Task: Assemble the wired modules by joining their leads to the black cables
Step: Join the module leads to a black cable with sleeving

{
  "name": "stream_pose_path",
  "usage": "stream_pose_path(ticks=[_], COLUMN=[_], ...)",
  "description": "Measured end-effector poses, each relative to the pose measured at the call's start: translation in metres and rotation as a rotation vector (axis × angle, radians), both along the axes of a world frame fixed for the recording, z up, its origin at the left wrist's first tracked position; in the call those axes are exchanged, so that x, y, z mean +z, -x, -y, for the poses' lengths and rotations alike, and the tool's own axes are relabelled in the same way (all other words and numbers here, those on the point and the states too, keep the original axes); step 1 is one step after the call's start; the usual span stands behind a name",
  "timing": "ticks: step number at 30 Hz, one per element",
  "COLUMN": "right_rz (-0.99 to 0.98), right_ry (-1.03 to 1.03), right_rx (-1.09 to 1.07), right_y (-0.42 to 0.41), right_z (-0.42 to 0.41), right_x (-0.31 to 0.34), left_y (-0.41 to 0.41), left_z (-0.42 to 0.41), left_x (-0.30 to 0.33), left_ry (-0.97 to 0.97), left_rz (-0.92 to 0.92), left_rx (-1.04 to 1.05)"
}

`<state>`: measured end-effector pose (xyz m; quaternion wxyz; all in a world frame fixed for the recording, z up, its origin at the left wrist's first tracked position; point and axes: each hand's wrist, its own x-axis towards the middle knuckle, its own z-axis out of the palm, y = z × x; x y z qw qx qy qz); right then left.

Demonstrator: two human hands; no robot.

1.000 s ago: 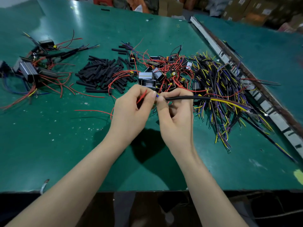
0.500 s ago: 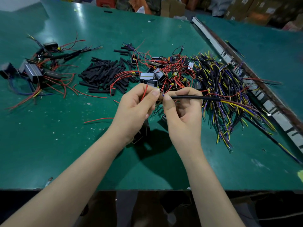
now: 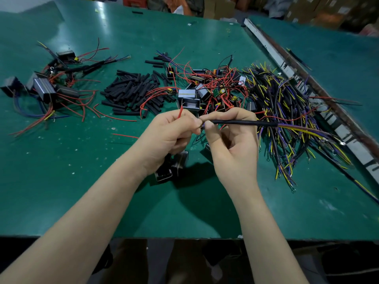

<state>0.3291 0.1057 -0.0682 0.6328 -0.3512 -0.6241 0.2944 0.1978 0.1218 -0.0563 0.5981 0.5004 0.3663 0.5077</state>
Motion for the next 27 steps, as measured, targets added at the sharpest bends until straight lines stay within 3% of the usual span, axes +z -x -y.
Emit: stream_pose_path(ticks=[3,11,13,17,20,27], right_rz=[0.11,0.654,0.712,0.686,0.543,0.212], right_ry=[-0.06,-0.149,-0.096,0.092,0.106,0.052], right_rx=[-0.047,-0.277,-0.287,-0.253,-0.238,-0.201], right_y=[-0.003,-0.004,-0.004,-0.005,-0.005,-0.001], right_z=[-0.001,-0.001,0.0,-0.003,-0.002,0.003], right_x=[-0.003,-0.01,-0.009,-0.012,-0.013,-0.008], left_y=[0.006,0.018,0.015,0.008,0.005,-0.002], left_z=[0.0,0.0,-0.001,0.002,0.005,0.003], left_x=[-0.002,-0.005,-0.006,-0.008,-0.012,-0.013], left_ry=[-0.113,-0.531,-0.619,-0.719,-0.762,-0.65], left_rz=[-0.186,-0.825,-0.956,-1.082,-1.106,-0.916], left_rx=[0.031,0.164,0.207,0.292,0.374,0.514])
